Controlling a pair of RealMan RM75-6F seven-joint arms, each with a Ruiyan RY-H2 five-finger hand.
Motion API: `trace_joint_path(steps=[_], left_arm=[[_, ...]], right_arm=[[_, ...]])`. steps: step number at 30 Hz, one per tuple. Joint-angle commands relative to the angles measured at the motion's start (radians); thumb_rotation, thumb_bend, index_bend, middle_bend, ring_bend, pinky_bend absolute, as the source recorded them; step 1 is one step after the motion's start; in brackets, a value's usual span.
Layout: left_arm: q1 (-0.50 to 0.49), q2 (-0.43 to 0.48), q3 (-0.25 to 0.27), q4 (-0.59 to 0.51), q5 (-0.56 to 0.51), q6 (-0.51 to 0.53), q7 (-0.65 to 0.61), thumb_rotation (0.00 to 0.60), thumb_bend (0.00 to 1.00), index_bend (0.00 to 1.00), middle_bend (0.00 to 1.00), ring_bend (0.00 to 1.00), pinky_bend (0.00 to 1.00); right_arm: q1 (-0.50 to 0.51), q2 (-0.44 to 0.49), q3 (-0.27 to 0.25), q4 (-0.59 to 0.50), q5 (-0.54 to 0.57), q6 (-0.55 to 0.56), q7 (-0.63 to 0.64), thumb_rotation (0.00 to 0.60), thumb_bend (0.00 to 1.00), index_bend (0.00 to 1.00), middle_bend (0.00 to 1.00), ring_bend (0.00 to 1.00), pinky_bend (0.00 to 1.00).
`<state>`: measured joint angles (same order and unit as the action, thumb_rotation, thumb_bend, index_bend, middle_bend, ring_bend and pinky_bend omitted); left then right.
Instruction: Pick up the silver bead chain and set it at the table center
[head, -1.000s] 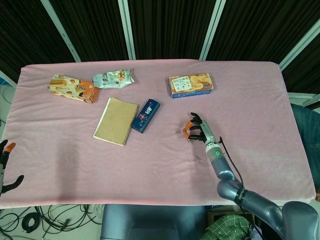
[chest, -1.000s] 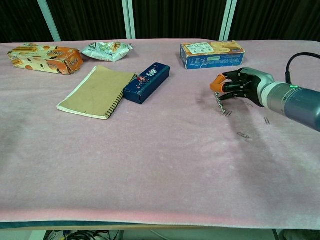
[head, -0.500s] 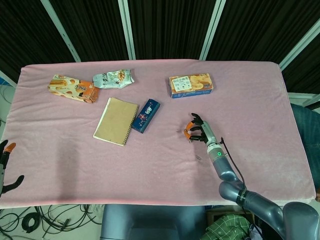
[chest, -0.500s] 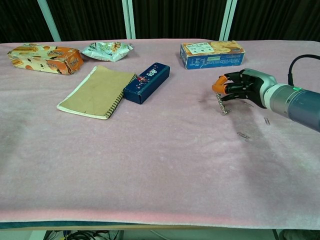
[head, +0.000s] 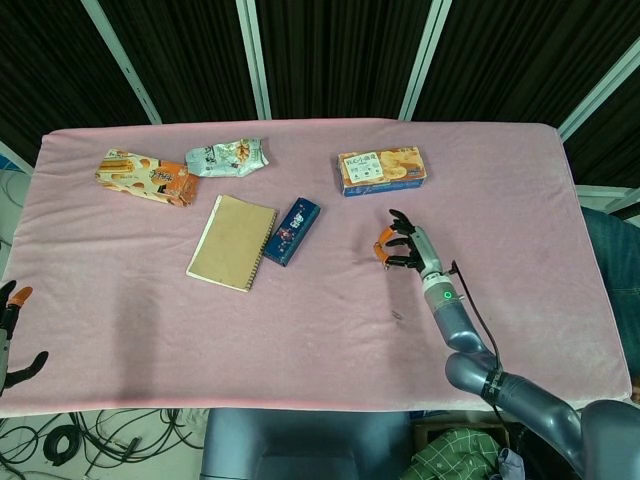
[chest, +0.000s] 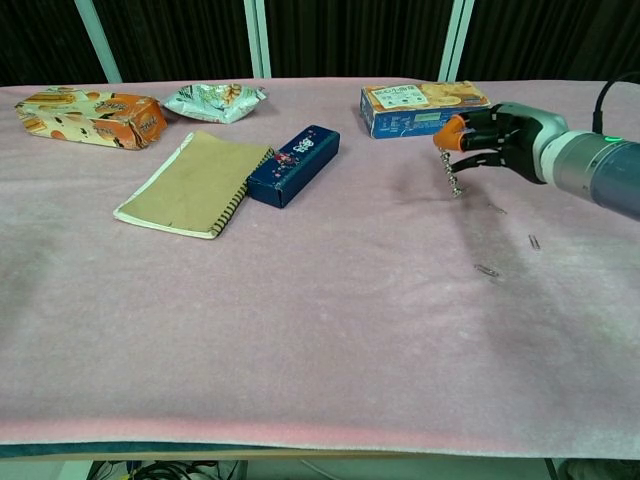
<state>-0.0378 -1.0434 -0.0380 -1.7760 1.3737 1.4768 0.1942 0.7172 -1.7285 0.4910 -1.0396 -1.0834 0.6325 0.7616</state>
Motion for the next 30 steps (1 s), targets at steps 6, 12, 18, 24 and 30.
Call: trace_joint_path(steps=[6,12,18,24,30], left_arm=[[-0.002,-0.006,0.001,-0.003,0.002,-0.001,0.017,0.600,0.22,0.12,0.00,0.00,0.00],[0.002,-0.010,0.000,-0.005,0.004,0.010,0.025,0.600,0.22,0.12,0.00,0.00,0.00],[0.002,-0.011,-0.001,-0.008,0.005,0.012,0.025,0.600,0.22,0.12,0.00,0.00,0.00],[0.006,-0.007,0.001,-0.010,0.007,0.016,0.020,0.600,0.22,0.12,0.00,0.00,0.00],[0.015,0.003,0.004,-0.015,0.032,0.037,-0.005,0.600,0.22,0.13,0.00,0.00,0.00]], right_arm=[[0.031,-0.005,-0.003,0.113,0.033,-0.044,-0.025,0.590,0.34,0.61,0.04,0.06,0.30],[0.029,-0.019,0.004,0.171,0.058,-0.073,0.007,0.587,0.34,0.61,0.04,0.06,0.29],[0.018,-0.031,-0.009,0.183,0.022,-0.075,0.050,0.587,0.34,0.61,0.04,0.06,0.29],[0.017,-0.052,-0.019,0.200,0.012,-0.081,0.067,0.587,0.34,0.61,0.04,0.06,0.29],[0.014,-0.062,-0.043,0.231,-0.029,-0.080,0.089,0.587,0.34,0.61,0.04,0.06,0.29]])
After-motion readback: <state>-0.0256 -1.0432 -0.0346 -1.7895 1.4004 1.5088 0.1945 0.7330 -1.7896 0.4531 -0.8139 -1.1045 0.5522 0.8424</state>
